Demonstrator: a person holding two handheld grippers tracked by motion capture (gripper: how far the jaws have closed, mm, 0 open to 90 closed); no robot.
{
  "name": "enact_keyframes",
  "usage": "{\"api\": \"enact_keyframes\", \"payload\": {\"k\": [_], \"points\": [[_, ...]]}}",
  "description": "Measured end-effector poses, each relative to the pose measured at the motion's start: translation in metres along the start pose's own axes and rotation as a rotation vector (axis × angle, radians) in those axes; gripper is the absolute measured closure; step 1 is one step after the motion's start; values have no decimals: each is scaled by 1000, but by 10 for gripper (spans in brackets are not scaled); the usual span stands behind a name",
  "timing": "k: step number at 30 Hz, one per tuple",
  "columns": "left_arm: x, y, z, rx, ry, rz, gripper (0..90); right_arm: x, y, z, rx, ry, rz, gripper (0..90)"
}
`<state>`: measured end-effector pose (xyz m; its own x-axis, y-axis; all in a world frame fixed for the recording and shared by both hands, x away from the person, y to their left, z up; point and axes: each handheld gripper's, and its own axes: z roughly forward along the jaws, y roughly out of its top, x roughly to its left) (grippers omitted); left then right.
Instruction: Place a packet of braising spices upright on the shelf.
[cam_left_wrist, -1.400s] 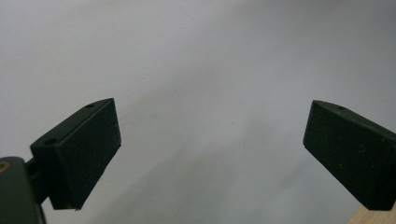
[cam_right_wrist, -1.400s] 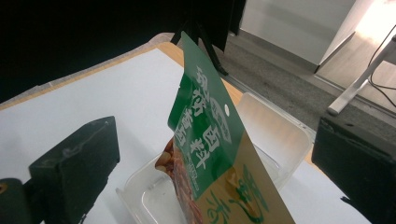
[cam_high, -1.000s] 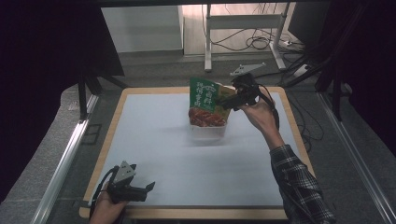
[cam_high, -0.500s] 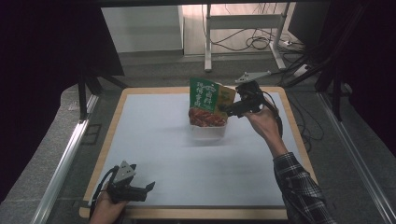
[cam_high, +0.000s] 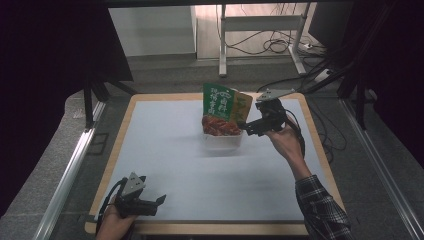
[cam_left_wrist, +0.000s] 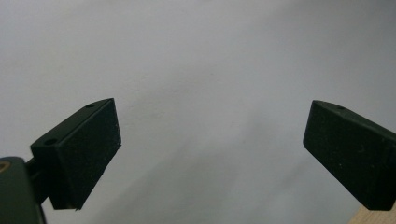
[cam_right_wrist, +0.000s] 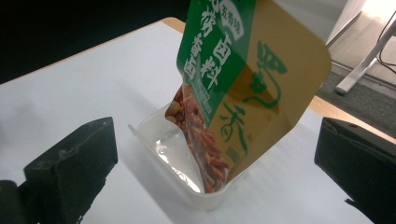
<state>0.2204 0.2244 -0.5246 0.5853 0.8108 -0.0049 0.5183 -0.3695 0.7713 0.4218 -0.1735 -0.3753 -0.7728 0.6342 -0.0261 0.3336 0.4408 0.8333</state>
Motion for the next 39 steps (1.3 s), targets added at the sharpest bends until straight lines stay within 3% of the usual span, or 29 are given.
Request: {"api": "enact_keyframes", "payload": {"k": [22, 39], "points": [[0, 0, 0, 1, 2, 1, 40, 14, -38, -22, -28, 1, 2, 0], [-1, 0, 0, 0, 3, 4, 40, 22, -62, -29, -22, 3, -21, 0]]}}
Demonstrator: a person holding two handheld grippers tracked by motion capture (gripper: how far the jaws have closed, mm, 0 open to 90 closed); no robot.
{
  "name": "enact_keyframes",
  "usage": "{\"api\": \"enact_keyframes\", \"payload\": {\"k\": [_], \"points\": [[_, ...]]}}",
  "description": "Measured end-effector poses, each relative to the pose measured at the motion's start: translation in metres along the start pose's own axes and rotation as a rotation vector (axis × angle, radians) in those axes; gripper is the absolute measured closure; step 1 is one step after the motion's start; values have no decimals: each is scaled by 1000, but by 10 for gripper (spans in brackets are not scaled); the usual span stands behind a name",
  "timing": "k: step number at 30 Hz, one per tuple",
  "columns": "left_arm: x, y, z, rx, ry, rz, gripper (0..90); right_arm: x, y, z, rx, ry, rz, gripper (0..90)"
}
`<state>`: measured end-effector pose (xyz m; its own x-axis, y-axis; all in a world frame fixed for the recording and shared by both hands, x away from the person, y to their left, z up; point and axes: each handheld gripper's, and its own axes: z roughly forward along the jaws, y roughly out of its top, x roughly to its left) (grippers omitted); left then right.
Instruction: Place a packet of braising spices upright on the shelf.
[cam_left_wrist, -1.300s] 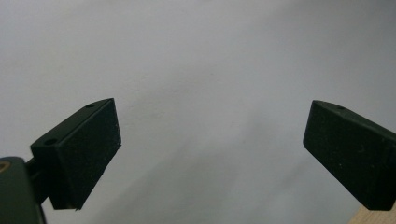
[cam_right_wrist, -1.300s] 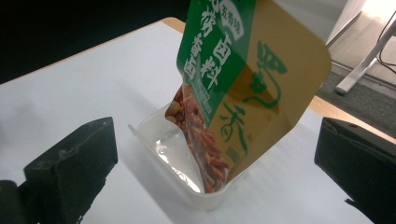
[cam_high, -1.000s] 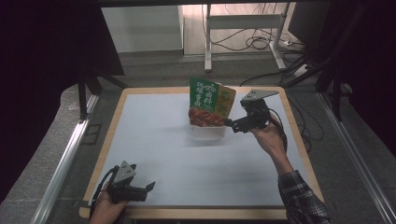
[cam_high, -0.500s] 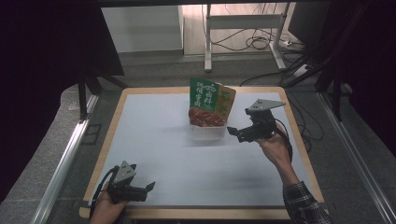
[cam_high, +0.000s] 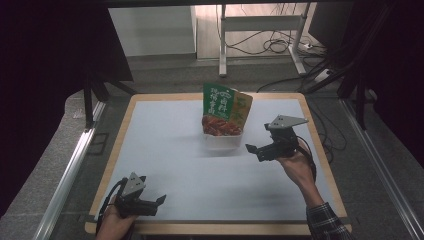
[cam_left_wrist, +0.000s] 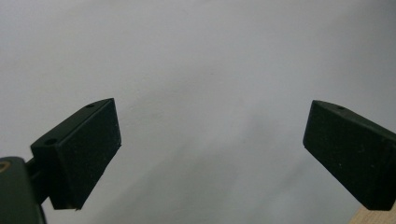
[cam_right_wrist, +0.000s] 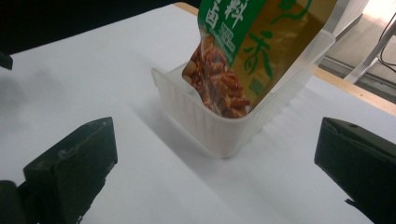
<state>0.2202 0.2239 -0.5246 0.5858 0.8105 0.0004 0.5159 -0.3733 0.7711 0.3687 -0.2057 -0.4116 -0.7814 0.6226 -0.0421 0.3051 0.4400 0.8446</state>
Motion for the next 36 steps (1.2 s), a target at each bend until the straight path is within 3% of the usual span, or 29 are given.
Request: {"api": "enact_keyframes", "payload": {"k": [14, 36], "points": [[0, 0, 0, -2, -1, 1, 41, 6, -16, -6, 16, -8, -11, 0], [0, 0, 0, 0, 1, 5, 41, 11, -36, -38, 16, -52, 12, 0]]}}
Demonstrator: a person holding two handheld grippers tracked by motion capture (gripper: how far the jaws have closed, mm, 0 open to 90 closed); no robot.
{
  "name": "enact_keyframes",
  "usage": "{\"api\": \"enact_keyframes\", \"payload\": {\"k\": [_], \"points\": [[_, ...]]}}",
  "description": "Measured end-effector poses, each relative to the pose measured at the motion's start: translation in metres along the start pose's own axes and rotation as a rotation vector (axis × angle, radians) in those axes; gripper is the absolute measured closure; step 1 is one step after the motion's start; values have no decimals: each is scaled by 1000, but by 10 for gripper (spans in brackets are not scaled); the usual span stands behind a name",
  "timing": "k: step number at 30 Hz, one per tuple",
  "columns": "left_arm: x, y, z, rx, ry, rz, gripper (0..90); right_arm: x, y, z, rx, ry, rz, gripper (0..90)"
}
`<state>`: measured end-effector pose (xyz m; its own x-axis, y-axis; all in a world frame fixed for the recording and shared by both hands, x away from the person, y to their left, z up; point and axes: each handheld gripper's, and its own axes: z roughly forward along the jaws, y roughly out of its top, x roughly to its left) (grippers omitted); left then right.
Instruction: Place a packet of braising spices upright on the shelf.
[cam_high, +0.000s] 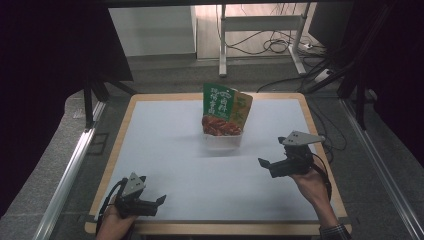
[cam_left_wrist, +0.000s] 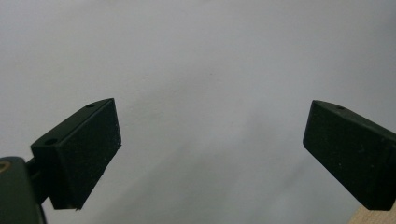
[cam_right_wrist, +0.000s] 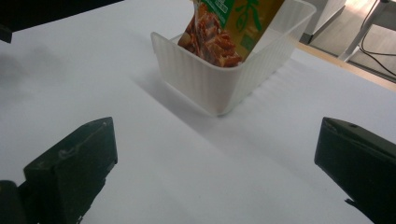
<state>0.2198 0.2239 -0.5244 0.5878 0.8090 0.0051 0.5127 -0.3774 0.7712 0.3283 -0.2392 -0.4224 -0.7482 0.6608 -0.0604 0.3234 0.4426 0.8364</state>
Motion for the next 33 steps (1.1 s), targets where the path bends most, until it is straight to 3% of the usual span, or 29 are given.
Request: {"api": "enact_keyframes", "payload": {"k": [15, 33], "points": [[0, 0, 0, -1, 2, -2, 41, -3, -31, -19, -18, -43, 32, 0], [0, 0, 0, 1, 2, 0, 41, -7, -66, -28, 10, -82, 67, 0]]}}
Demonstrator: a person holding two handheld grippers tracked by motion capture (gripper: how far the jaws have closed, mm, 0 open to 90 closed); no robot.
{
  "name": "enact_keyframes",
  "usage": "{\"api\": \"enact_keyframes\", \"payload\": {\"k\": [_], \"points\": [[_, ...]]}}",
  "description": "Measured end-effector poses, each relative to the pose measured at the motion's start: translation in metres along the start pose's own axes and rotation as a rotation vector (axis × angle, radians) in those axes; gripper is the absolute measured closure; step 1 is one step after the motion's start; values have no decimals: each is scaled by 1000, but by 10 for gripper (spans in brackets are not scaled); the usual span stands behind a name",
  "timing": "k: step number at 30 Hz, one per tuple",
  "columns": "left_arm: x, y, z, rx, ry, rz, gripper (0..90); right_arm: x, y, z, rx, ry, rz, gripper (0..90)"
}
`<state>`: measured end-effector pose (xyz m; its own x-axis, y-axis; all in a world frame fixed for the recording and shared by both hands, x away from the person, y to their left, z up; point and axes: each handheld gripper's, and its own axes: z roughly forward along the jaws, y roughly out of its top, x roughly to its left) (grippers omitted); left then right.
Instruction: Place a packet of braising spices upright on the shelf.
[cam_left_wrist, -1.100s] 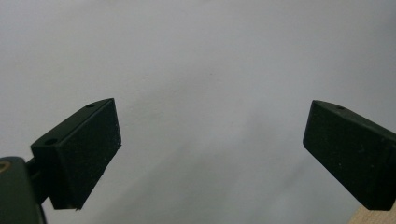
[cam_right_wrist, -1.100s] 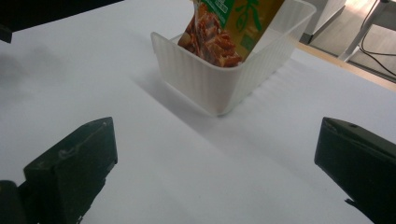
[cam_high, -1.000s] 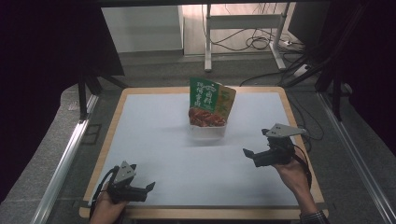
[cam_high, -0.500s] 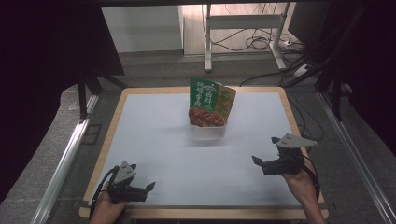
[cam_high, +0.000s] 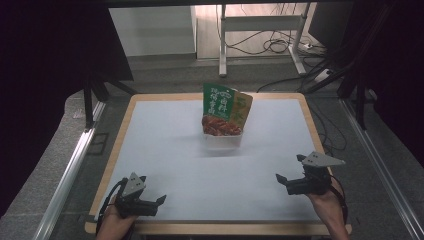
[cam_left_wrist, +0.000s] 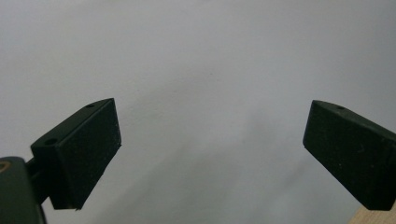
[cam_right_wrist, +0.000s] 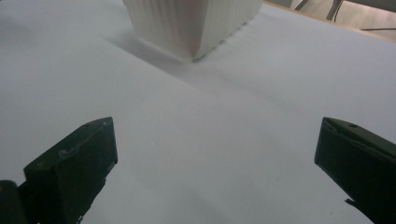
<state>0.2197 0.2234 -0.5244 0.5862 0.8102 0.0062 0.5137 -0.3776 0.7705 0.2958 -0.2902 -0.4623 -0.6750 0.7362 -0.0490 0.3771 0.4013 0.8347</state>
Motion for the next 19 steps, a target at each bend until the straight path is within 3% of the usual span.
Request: {"api": "enact_keyframes", "payload": {"k": [15, 19], "points": [[-1, 0, 0, 2, 2, 5, 41, -3, -27, 6, 116, -4, 36, 0], [-1, 0, 1, 5, 1, 6, 41, -3, -27, 5, 111, -2, 38, 0]]}}
